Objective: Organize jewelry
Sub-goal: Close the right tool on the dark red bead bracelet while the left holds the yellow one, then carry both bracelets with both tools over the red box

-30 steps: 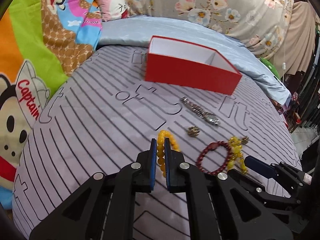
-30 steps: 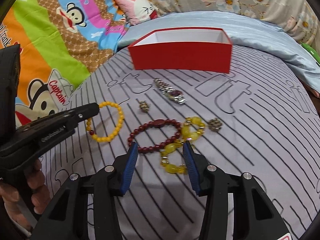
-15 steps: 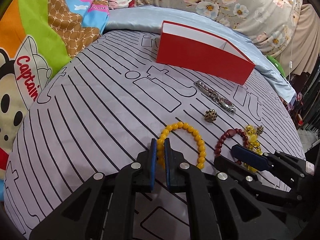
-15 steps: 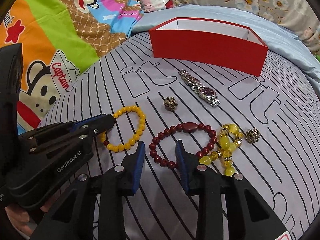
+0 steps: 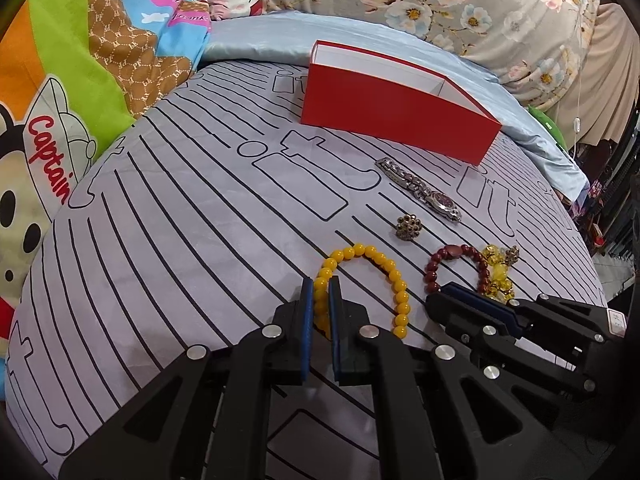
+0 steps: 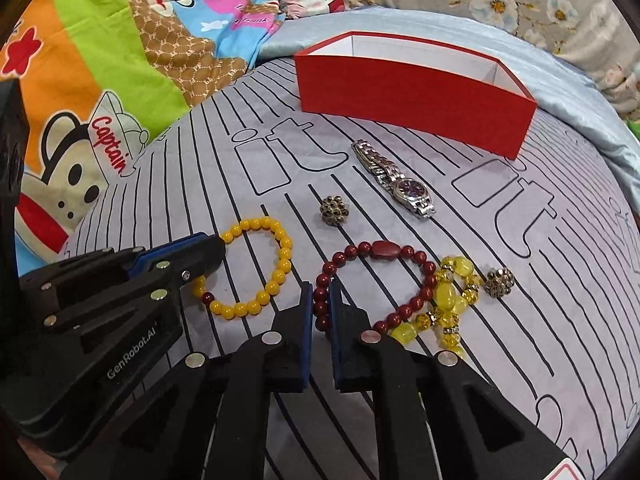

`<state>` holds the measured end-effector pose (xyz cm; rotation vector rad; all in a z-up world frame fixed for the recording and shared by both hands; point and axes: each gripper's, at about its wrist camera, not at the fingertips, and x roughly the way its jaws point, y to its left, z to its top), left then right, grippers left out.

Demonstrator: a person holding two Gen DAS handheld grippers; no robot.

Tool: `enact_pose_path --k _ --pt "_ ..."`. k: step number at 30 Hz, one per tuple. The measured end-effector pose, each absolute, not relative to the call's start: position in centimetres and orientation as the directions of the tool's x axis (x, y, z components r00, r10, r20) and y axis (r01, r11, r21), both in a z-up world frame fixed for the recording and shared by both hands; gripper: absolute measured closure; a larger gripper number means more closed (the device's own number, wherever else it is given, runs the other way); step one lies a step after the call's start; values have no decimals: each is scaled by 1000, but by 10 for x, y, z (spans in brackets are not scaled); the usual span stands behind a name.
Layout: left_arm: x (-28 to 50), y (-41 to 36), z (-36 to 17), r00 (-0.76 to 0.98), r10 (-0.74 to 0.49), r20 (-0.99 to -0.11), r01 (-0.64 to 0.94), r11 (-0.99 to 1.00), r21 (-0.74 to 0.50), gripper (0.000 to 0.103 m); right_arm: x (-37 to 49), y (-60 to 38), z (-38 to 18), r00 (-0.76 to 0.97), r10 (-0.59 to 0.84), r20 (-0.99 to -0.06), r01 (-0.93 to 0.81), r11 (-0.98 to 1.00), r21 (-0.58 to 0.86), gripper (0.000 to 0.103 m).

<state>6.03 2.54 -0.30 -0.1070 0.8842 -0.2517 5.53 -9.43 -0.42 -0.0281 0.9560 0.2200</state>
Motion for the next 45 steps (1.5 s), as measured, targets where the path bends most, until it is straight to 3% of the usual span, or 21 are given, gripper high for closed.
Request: enact_pose_path --k 29,45 --pt "48 4 64 663 -333 -671 260 942 -211 96 37 -166 66 667 265 -697 -87 956 280 96" --pt "76 -18 102 704 -325 -632 294 943 -158 96 60 -189 100 723 245 -646 -76 958 278 96"
